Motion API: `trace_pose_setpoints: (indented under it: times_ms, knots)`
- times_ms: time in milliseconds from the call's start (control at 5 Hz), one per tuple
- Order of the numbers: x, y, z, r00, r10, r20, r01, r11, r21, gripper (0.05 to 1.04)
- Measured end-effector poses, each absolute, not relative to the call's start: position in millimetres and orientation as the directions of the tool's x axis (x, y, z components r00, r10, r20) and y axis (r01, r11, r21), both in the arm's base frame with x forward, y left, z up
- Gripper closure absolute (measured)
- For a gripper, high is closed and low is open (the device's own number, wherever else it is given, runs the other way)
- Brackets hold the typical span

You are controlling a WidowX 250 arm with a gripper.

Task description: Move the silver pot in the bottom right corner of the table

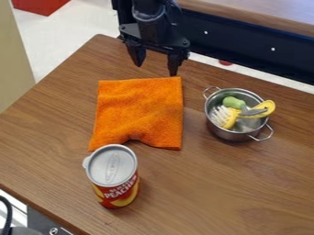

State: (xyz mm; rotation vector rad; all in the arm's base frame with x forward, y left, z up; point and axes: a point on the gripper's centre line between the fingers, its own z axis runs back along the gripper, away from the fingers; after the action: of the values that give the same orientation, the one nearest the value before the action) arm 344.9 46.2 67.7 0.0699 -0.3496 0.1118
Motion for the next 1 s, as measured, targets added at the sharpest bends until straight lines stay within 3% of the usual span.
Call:
trace_pose_setpoints:
  times_ms: [200,400,600,1000]
  knots:
    - [340.9,45.5,57.7,0.943,0.117,0.311,-0.135,0.990,0.039,0.085]
    - [340.8,34.3,62.8,0.915,0.309,0.259,-0.305,0.951,-0.056,0.085]
    - [341.3,13.7,63.2,0.851,0.461,0.253,-0.457,0.886,-0.076,0.085]
    - [328.4,-24.9,44.5,0.641,0.761,0.100,-0.753,0.649,-0.109,0.085]
